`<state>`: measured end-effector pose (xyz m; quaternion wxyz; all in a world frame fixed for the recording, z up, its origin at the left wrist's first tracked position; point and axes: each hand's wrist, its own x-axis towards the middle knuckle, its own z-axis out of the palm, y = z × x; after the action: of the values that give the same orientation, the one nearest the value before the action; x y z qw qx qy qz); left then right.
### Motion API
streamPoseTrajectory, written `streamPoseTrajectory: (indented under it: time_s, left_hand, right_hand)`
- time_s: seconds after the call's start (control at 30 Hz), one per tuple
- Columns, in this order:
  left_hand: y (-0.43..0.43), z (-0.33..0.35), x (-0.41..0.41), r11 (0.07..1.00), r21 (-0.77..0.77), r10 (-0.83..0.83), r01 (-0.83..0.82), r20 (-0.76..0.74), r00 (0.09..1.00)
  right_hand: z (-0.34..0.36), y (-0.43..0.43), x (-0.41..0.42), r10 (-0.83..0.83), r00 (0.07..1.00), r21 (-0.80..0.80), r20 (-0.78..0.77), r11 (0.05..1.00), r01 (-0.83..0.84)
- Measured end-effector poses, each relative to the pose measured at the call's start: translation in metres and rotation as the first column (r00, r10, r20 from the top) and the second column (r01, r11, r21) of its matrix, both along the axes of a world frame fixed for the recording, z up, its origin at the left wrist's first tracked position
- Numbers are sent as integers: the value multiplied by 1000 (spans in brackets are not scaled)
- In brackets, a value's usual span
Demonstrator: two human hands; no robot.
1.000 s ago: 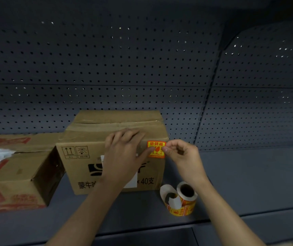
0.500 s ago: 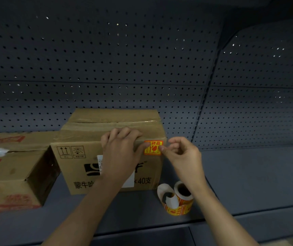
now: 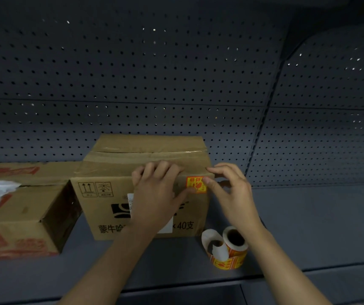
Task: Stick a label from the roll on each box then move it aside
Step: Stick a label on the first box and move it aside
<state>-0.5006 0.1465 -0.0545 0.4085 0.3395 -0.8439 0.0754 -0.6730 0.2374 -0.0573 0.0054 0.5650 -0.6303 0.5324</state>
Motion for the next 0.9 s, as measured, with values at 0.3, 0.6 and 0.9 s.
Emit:
streamPoseTrajectory:
  time_s: [0.3,0.6,0.9]
  left_hand:
    - [-5,-6,1,999,-52,6,-4,39,999]
    - [-2,-2,4,1000,0,12,-13,87,996]
    - [7,30,55,992,126,23,-28,43,999]
  right_hand:
    - [-8,1,-2,71,997,53,16,996,-72]
    - [-14,3,5,86,993,67,74,994,-91]
    - [5,-17,-2,87,852,97,516,983,-159]
